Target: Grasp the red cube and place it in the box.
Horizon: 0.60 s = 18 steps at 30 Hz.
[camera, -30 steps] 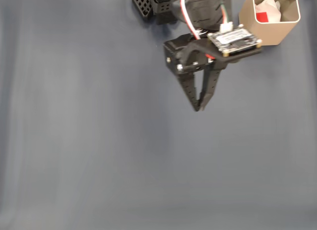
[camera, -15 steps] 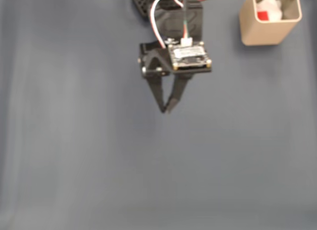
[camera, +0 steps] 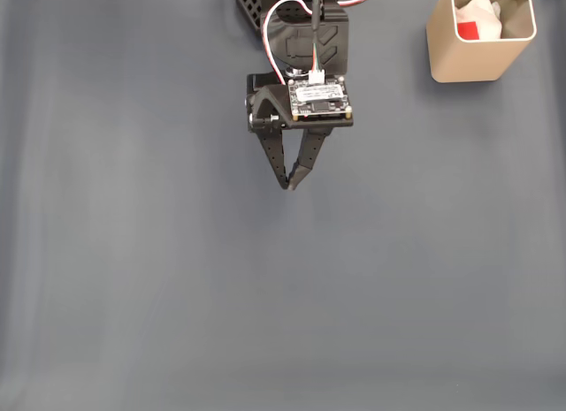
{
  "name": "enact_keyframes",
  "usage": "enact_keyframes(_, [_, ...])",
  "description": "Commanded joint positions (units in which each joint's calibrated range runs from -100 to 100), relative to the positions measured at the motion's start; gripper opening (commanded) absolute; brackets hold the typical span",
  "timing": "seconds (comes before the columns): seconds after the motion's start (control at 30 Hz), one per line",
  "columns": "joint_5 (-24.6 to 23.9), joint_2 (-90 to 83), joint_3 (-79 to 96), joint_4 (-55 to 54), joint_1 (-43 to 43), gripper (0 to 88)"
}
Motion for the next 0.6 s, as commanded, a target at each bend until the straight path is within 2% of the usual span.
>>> enact_keyframes(0.0, [-0.44, -3.82, 2.34, -1.23, 0.60, 0.2])
enact_keyframes(0.57, [-0.34, -14.38, 17.57, -1.39, 0.10, 0.2])
